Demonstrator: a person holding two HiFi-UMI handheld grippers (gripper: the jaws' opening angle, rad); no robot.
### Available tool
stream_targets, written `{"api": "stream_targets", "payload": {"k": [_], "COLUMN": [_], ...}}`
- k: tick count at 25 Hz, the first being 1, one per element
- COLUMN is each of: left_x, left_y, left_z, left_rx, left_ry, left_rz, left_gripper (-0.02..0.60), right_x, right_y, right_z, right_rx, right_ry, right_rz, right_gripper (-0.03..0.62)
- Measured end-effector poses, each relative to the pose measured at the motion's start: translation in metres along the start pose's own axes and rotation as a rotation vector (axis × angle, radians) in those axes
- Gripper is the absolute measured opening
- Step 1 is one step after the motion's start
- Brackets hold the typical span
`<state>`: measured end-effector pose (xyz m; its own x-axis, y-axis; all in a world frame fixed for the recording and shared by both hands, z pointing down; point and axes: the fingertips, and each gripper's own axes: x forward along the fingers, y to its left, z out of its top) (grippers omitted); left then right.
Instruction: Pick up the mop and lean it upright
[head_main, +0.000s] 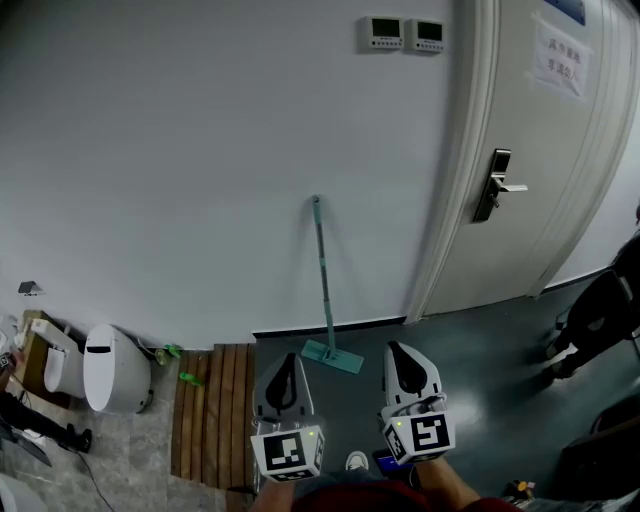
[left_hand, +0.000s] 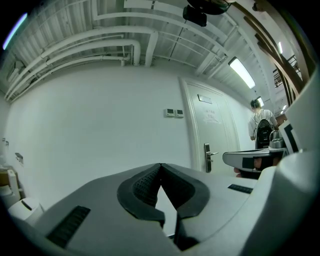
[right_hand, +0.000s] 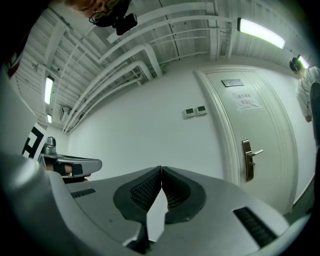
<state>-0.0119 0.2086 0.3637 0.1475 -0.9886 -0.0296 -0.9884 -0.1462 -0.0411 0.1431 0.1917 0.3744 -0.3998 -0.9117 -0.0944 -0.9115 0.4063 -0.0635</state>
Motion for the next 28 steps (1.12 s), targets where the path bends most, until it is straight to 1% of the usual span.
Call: {"api": "stream_targets", "payload": {"k": [6,11,17,20,24,28], "left_x": [0.028,0.059,0.104,0.128,0.164,0.194], "left_y": [-0.001,0.011,0.029,0.040,0.062,0.088], "left_z": [-0.004,-0.009,-0.013,-0.017,-0.013,-0.017], "left_rx": [-0.019,-0.026,-0.040,-0.036,-0.041,-0.053], "left_ry": [0.003,0.008,0.003,0.020,0.002,0.005], "left_rz": [0.007,0.010,-0.007,-0.022,-0.030,-0.045], "left_gripper": [0.014,0.014,0.014,0.014,0.014,0.014], "right_x": [0.024,0.057,0.103,0.129,0.169,0.208], "right_y": [-0.022,-0.026,-0.029,-0.031,-0.032,-0.025], "right_z": [0.000,-0.007,-0.015,-0.018,-0.023,-0.023], "right_rx": [-0.008,-0.012,-0.013,-0.011,-0.008,-0.014], "right_ry": [0.008,0.013,0.020,0.026,0.033,0.034], "right_rz": [-0.005,0.001,-0.003,-0.013,-0.030,-0.046], "right_gripper": [0.018,0.018,0.017,0.018,0.018,0.018]}}
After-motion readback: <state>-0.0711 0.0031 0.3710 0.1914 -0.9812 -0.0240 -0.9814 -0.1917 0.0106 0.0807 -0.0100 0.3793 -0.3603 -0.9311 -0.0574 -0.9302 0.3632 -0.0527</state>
